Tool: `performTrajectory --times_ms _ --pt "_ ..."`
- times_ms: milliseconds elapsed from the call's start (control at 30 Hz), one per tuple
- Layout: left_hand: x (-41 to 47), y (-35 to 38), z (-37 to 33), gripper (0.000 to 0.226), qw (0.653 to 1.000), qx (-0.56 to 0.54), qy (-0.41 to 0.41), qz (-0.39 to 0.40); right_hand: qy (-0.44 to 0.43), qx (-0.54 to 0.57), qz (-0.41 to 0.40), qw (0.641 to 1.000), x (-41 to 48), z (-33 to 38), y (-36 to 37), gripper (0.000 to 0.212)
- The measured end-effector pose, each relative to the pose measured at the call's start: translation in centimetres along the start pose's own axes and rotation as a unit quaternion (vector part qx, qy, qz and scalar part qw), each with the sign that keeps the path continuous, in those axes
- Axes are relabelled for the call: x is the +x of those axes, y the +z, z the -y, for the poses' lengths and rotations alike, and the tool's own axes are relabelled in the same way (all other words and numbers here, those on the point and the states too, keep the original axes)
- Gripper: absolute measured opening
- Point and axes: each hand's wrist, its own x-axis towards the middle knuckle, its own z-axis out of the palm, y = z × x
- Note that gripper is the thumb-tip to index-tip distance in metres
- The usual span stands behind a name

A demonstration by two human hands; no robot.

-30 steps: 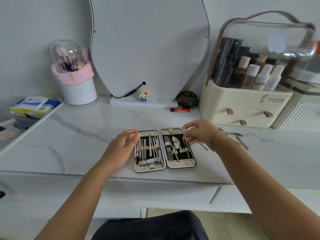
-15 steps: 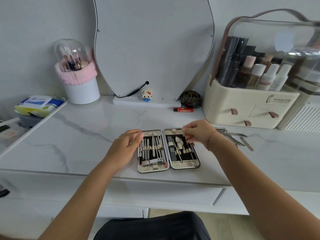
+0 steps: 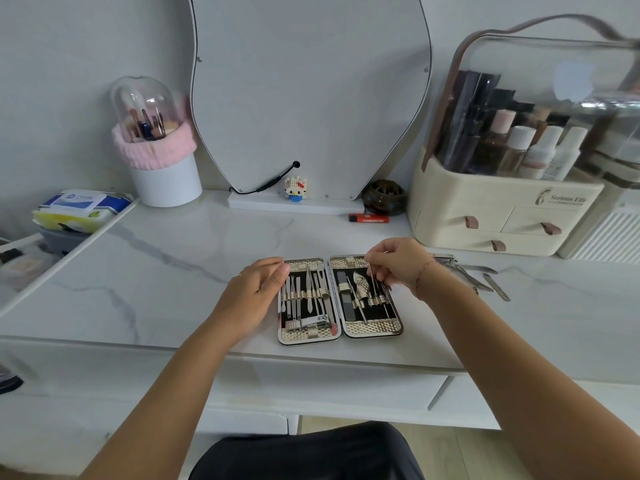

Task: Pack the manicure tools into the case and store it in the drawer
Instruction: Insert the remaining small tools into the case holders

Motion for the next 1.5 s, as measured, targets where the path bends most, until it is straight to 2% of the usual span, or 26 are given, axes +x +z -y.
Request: performTrajectory --times_ms 233,533,600,900,1133,1300,1400,1500 --pt "0.1 0.1 0.0 0.063 1.0 0.006 0.006 0.001 0.009 -0.08 -0.029 0.996 0.6 -0.6 -0.1 0.013" --pt "0.1 0.2 0.3 0.06 0.999 0.03 0.013 0.003 0.056 -0.109 0.045 0.991 0.1 -0.5 -0.8 0.013" --pt "0.1 0.2 0.2 0.06 0.999 0.046 0.021 0.003 0.059 -0.129 0.069 0.987 -0.1 -0.3 -1.0 0.019" --pt "0.2 0.6 0.5 0.08 0.99 0.134 0.043 0.0 0.07 -0.168 0.119 0.976 0.0 -0.2 -1.6 0.02" --pt "0.1 0.7 0.3 0.071 0.986 0.161 0.048 -0.005 0.073 -0.209 0.145 0.964 -0.3 0.2 -1.5 0.017" --pt "-0.1 0.8 -0.1 0.063 0.982 0.184 0.046 0.0 0.039 -0.216 0.154 0.963 -1.6 0.8 -1.3 0.011" --pt "-0.1 0.7 -0.2 0.065 0.98 0.194 0.046 0.008 0.017 -0.145 0.137 0.98 -1.8 0.1 -2.5 0.004" --pt "-0.2 0.8 -0.4 0.067 0.977 0.208 0.047 0.011 0.001 -0.06 0.015 0.998 -1.6 -1.0 -4.7 0.002"
